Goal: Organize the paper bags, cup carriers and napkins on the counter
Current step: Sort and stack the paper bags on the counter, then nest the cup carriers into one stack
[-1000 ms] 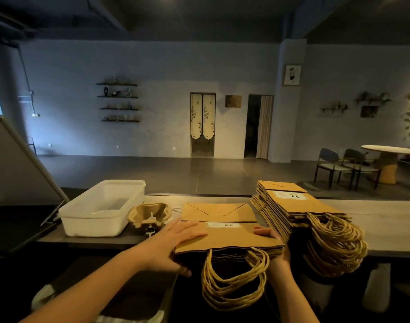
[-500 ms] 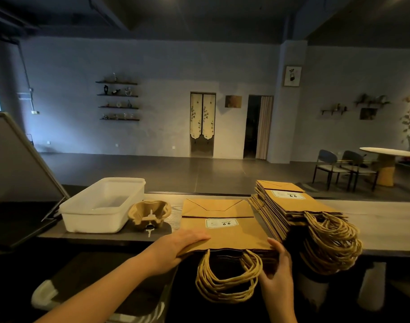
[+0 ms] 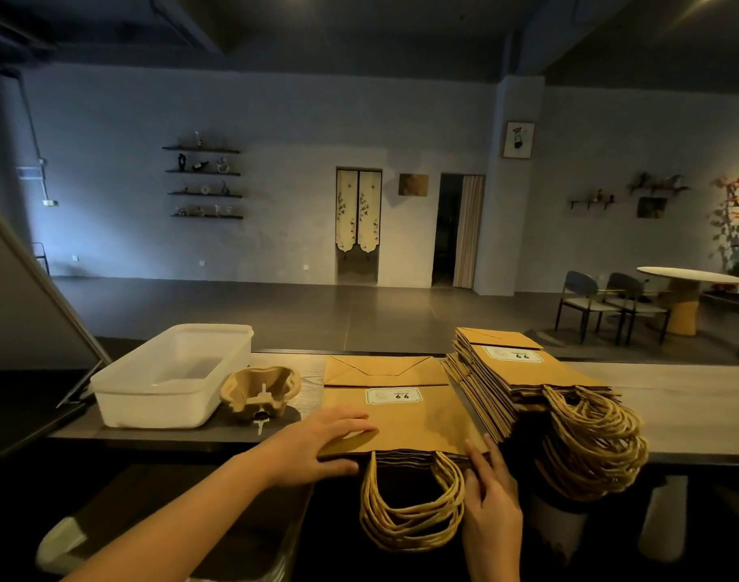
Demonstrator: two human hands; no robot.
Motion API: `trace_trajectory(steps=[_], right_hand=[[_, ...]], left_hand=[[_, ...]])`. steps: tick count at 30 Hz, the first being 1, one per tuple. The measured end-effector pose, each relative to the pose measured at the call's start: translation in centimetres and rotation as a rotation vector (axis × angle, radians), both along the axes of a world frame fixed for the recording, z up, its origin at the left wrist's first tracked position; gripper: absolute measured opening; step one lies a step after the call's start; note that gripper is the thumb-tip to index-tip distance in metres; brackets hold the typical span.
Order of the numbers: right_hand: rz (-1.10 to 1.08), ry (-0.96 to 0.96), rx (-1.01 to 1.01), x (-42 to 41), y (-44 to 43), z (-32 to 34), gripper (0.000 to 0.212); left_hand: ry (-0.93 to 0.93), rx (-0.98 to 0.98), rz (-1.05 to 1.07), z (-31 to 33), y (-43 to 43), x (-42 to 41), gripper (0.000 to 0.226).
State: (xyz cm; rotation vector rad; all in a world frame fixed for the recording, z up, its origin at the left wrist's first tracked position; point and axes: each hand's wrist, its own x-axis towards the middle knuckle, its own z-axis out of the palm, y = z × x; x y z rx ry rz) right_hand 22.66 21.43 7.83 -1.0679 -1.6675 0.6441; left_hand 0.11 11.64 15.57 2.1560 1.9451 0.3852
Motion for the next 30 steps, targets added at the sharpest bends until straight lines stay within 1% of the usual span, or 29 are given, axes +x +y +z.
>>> trace_trajectory(steps=[2,5,7,9,10,11,12,13,16,23,26,28,30], right_hand=[[-0.04,-0.008,0.054,0.2,0.2,-0.3,0.032],[0.048,0.043,-0.067,1.0,-0.4,0.2,0.043],[0.066,0.224,-0.158,1.6,-1.0,0.1,0.047],[0.039,0.454,-0.278,1.8,-2.0,-0.5,0.043],[0.029,0.517,-0.34,1.8,-2.4,-1.0,0.038],[0.036,0.522,-0.384,1.7,-2.8,-1.6,0.03],[0.057,0.492,-0.414,1.5,-3.3,-2.3,0.021],[0.088,0.45,-0.436,1.3,-3.6,-2.9,0.017],[0.217,0.326,-0.489,0.9,-5.2,-4.5,0.013],[0.473,0.159,-0.528,0.2,-8.9,-5.8,0.014],[0.569,0.071,-0.508,-0.6,-10.7,-5.7,0.012],[0.632,0.012,-0.471,-1.2,-11.8,-5.5,0.011],[0.678,-0.018,-0.444,-1.8,-13.0,-5.4,0.01]], left_hand=[[0.005,0.015,-0.001,-0.1,0.2,-0.1,0.058],[0.027,0.022,-0.002,-0.2,0.2,-0.1,0.057],[0.061,0.052,0.008,-0.2,-0.1,0.1,0.059],[0.074,0.092,0.032,-0.3,-0.5,0.5,0.063],[0.075,0.118,0.043,-0.4,-0.7,0.6,0.064],[0.074,0.147,0.05,-0.6,-1.0,0.6,0.063],[0.068,0.173,0.056,-0.9,-1.3,0.6,0.062],[0.059,0.199,0.058,-1.1,-1.7,0.6,0.061],[0.06,0.249,0.072,-2.0,-3.2,0.7,0.062],[0.052,0.352,0.124,-3.9,-7.7,0.4,0.062],[0.024,0.425,0.135,-4.6,-10.1,0.3,0.057],[-0.002,0.471,0.158,-5.4,-11.8,0.1,0.059],[-0.036,0.485,0.194,-6.1,-13.3,-0.2,0.058]])
